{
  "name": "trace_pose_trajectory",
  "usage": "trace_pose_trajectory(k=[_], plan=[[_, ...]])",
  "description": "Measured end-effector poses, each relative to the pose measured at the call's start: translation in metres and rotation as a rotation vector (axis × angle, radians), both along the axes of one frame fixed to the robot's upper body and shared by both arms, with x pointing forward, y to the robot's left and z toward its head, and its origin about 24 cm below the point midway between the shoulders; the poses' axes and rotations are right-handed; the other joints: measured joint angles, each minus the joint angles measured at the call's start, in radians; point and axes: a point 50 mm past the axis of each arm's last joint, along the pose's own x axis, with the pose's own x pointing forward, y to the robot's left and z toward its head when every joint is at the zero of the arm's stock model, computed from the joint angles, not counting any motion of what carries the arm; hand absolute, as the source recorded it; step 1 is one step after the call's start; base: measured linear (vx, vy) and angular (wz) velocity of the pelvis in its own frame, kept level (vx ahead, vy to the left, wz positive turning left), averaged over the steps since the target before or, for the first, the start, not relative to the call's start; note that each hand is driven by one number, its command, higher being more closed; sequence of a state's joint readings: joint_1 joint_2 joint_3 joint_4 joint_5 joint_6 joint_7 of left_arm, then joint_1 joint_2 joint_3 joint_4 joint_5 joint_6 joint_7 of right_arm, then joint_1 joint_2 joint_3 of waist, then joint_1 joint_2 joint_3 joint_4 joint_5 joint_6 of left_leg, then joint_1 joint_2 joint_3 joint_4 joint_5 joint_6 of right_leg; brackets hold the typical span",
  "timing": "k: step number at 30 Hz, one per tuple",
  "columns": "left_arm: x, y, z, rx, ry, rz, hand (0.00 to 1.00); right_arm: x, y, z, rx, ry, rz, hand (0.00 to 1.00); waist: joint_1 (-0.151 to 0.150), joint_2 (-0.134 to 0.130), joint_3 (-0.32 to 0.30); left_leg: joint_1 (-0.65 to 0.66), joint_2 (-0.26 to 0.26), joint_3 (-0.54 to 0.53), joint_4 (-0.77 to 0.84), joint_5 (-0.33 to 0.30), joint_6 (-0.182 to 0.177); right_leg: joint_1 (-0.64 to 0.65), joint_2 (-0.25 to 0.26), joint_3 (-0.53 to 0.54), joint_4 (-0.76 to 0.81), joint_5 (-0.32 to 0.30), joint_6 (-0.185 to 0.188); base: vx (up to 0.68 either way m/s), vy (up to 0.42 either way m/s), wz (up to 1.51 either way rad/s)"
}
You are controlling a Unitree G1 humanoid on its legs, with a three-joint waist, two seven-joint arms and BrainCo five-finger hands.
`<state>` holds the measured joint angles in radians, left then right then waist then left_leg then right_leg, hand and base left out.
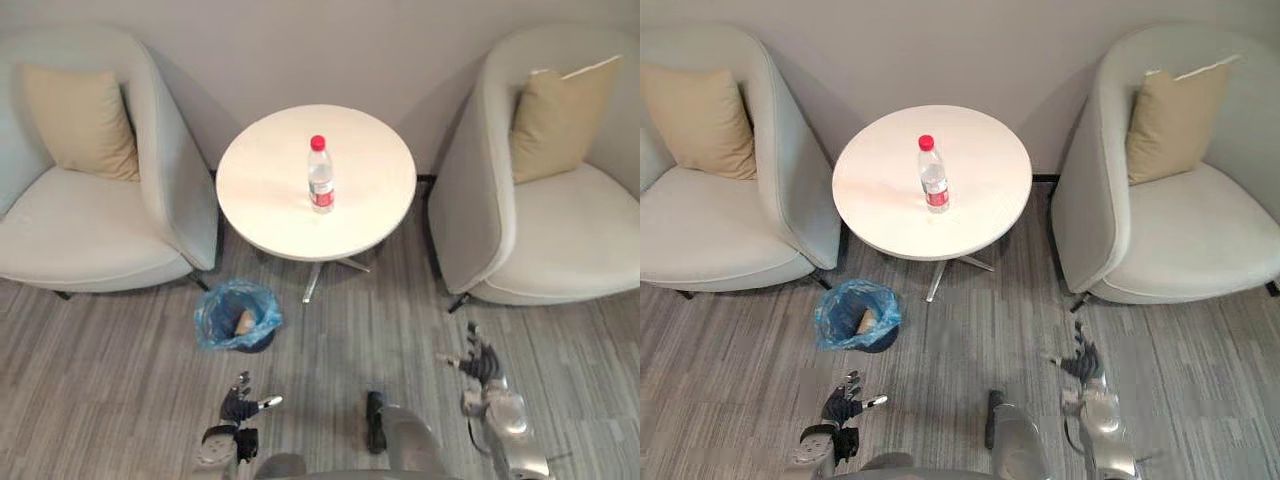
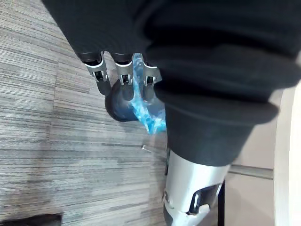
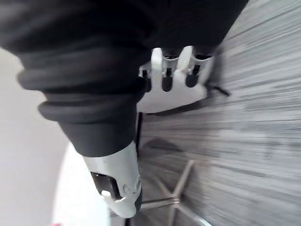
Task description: Gather rubbish on tea table into small bin, then transfer packed bag to large trash can.
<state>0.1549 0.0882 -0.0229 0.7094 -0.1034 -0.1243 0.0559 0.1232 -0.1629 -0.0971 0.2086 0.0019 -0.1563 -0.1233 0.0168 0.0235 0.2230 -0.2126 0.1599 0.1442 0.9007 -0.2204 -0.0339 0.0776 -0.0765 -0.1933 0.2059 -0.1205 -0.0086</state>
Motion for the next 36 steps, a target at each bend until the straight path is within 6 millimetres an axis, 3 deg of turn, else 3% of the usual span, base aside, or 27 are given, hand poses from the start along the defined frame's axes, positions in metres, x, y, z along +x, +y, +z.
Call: trace_pose_trajectory(k=[2,3,4,5,7,9,10,11,12,15,17,18,19,23,27,36], plan=[[0.0,-0.002,0.001,0.001,-0.007,-0.014,0.0,0.008,-0.001,0.009,-0.019,-0.05,0.005,0.0,0.003,0.004,-0.002,-0.072,-0.02,0.053,-0.213,0.01,-0.002,0.044,-0.012,-0.02,-0.02,-0.037,0.038,0.46,0.009,0.28],[-0.003,-0.006,-0.001,-0.006,0.002,-0.024,0.0,0.01,-0.005,0.015,-0.045,-0.069,0.005,0.0,0.0,0.036,-0.008,-0.085,-0.029,0.077,-0.427,0.117,-0.001,0.069,0.003,-0.034,-0.012,-0.085,0.067,0.38,0.093,0.36],[-0.005,-0.008,-0.002,-0.012,0.009,-0.034,0.0,0.011,-0.01,0.014,-0.058,-0.06,-0.005,0.0,0.003,0.069,-0.011,-0.087,-0.03,0.092,-0.507,0.2,0.09,0.084,0.025,-0.029,0.019,-0.145,0.088,0.37,0.1,0.49],[-0.005,-0.008,-0.002,-0.011,0.012,-0.036,0.0,0.011,-0.008,0.011,-0.049,-0.044,-0.007,0.0,0.001,0.036,-0.012,-0.083,-0.053,0.098,-0.504,0.204,0.089,0.083,-0.004,-0.025,0.036,-0.163,0.094,0.34,0.084,0.38],[-0.008,-0.005,-0.003,-0.01,0.018,-0.03,0.0,0.016,-0.006,0.016,-0.065,-0.061,0.003,0.0,0.005,0.004,-0.015,-0.064,-0.104,0.093,-0.542,0.188,0.103,0.073,-0.043,0.0,0.069,-0.172,0.1,0.32,0.064,0.35],[-0.011,-0.005,-0.004,-0.01,0.027,-0.024,0.0,0.029,-0.002,0.026,-0.093,-0.102,0.024,0.0,0.017,-0.002,-0.011,-0.032,-0.131,0.107,-0.539,0.14,0.112,0.06,-0.077,0.039,0.16,-0.179,0.113,0.28,0.088,0.03],[-0.012,-0.003,-0.004,-0.006,0.027,-0.025,0.0,0.035,0.002,0.03,-0.094,-0.116,0.04,0.0,0.03,-0.005,-0.01,0.005,-0.145,0.107,-0.551,0.105,0.1,0.028,-0.097,0.067,0.278,-0.173,0.121,0.23,0.084,-0.1],[-0.013,0.0,-0.004,0.004,0.032,-0.027,0.0,0.04,0.009,0.031,-0.111,-0.122,0.067,0.0,0.023,-0.01,-0.01,0.045,-0.159,0.101,-0.562,0.083,0.109,-0.021,-0.116,0.089,0.433,-0.135,0.168,0.28,0.088,0.0],[-0.015,0.002,-0.005,0.01,0.037,-0.03,0.0,0.04,0.011,0.03,-0.118,-0.118,0.077,0.0,0.02,-0.012,-0.012,0.064,-0.164,0.089,-0.573,0.078,0.111,-0.049,-0.119,0.107,0.498,-0.152,0.17,0.2,0.028,0.27],[-0.016,0.006,-0.005,0.024,0.048,-0.039,0.0,0.039,0.011,0.024,-0.124,-0.088,0.084,0.0,0.003,-0.017,-0.017,0.104,-0.166,0.044,-0.593,0.081,0.112,-0.159,-0.092,0.146,0.491,-0.217,0.105,0.22,-0.02,0.53],[-0.016,0.006,-0.005,0.024,0.047,-0.04,0.0,0.038,0.009,0.02,-0.125,-0.067,0.081,0.0,-0.003,-0.015,-0.018,0.106,-0.166,0.001,-0.594,0.083,0.109,-0.216,-0.069,0.188,0.381,-0.214,0.105,0.21,-0.096,0.73],[-0.016,0.006,-0.005,0.023,0.047,-0.043,0.0,0.037,0.008,0.014,-0.122,-0.042,0.08,0.0,-0.004,-0.017,-0.019,0.109,-0.168,-0.022,-0.589,0.085,0.096,-0.228,-0.061,0.21,0.266,-0.189,0.11,0.25,-0.177,0.79],[-0.018,0.006,-0.006,0.025,0.053,-0.048,0.0,0.036,0.009,0.011,-0.119,-0.025,0.092,0.0,-0.002,-0.024,-0.023,0.117,-0.178,-0.044,-0.583,0.077,0.079,-0.223,-0.064,0.212,0.165,-0.045,0.114,0.24,-0.195,0.82],[-0.028,-0.002,-0.012,0.004,0.088,-0.054,0.0,0.038,0.013,0.008,-0.133,0.004,0.142,0.0,0.011,0.027,-0.064,0.127,-0.138,-0.097,-0.627,0.084,0.032,-0.185,-0.028,0.169,0.103,-0.017,0.087,0.16,-0.188,0.27],[-0.031,-0.002,-0.014,-0.004,0.101,-0.067,0.0,0.033,0.018,-0.005,-0.126,0.067,0.181,0.0,0.008,0.023,-0.068,0.164,-0.123,-0.121,-0.687,0.106,0.0,-0.146,-0.008,0.141,0.061,-0.008,0.072,0.04,-0.117,0.14],[-0.029,0.0,-0.015,0.014,0.114,-0.101,0.0,0.023,0.035,-0.034,-0.11,0.197,0.25,0.0,0.003,0.013,-0.077,0.152,-0.141,-0.178,-0.732,0.152,0.002,-0.135,-0.022,0.086,0.031,0.004,0.072,-0.03,-0.009,0.2]])
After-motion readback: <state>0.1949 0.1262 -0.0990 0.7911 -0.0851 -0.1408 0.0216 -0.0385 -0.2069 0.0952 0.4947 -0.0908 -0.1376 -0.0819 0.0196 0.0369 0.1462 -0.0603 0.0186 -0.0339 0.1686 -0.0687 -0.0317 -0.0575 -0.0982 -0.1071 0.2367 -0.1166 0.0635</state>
